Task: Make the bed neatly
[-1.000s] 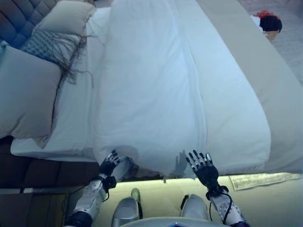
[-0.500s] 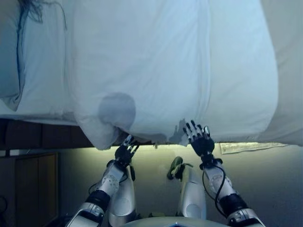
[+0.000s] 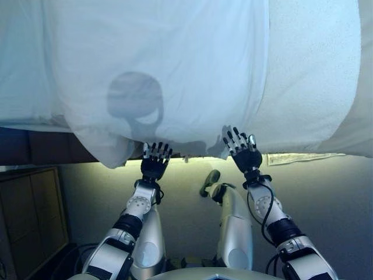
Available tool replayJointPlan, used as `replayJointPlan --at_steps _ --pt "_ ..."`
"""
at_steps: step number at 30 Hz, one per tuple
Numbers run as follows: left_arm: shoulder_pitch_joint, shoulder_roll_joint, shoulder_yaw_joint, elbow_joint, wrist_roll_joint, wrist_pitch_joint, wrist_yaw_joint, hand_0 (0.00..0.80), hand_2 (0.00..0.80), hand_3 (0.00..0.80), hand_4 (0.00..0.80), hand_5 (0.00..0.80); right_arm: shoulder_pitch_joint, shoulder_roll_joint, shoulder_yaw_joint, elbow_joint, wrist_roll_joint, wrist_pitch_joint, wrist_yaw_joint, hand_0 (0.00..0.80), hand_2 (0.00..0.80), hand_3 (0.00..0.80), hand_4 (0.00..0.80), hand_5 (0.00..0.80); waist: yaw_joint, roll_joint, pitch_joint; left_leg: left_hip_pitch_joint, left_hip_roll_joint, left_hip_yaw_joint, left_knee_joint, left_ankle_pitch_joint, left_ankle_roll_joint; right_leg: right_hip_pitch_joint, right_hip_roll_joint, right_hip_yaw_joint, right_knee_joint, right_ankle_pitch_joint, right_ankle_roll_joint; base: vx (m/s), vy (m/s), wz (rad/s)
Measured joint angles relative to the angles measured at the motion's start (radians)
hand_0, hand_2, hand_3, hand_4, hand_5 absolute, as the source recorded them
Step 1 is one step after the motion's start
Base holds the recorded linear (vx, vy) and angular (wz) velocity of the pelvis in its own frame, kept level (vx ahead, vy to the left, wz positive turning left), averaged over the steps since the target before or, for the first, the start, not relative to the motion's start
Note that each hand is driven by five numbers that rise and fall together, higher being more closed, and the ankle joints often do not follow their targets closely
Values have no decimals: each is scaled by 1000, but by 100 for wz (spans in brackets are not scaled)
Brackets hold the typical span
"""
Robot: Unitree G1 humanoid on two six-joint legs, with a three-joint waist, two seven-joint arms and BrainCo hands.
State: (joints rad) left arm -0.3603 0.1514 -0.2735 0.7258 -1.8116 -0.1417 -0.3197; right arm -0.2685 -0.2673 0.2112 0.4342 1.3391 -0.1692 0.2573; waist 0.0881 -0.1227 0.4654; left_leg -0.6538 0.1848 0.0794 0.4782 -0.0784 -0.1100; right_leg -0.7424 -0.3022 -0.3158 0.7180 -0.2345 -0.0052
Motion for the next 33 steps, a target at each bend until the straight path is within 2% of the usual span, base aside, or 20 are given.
replayJointPlan --at_steps 4,12,16,19,25,33 --pt "-30 -7 19 -1 -129 -23 -97 0 0 0 0 0 -24 -2 -1 -19 0 -15 24 0 0 0 0 0 -2 -15 7 -61 3 -30 61 -26 0 -38 3 -2 22 0 -3 -5 24 -1" --pt "-52 -49 65 -41 -136 -98 -219 0 0 0 0 0 -52 -3 -3 -46 -2 -21 37 0 0 0 0 0 -2 -42 18 -174 4 -36 119 -35 -3 -134 9 11 21 30 7 -12 42 -8" --pt "-58 -51 112 -44 -136 -121 -218 0 0 0 0 0 -61 -6 -3 -79 -2 -21 41 0 0 0 0 0 -1 -45 20 -217 11 -49 151 -46 -13 -166 17 12 30 37 0 -6 16 -6" --pt "-65 -51 137 -43 -136 -121 -205 0 0 0 0 0 -69 -8 -4 -79 -1 -21 55 0 0 0 0 0 0 -50 22 -231 12 -59 165 -55 -9 -176 19 12 35 38 -2 -4 0 -4" --pt "-86 -41 142 -32 -136 -117 -161 0 0 0 0 0 -96 -27 -4 -82 -1 -21 73 0 0 0 0 0 7 -61 22 -267 13 -72 173 -55 -10 -204 22 6 34 36 3 -5 -36 -1" --pt "-105 46 174 28 -147 -116 -116 0 0 0 0 0 -108 -29 -4 -80 9 -21 85 0 0 0 0 0 9 -71 25 -306 12 -86 190 -59 -14 -226 27 -2 31 48 -3 -6 8 -1"
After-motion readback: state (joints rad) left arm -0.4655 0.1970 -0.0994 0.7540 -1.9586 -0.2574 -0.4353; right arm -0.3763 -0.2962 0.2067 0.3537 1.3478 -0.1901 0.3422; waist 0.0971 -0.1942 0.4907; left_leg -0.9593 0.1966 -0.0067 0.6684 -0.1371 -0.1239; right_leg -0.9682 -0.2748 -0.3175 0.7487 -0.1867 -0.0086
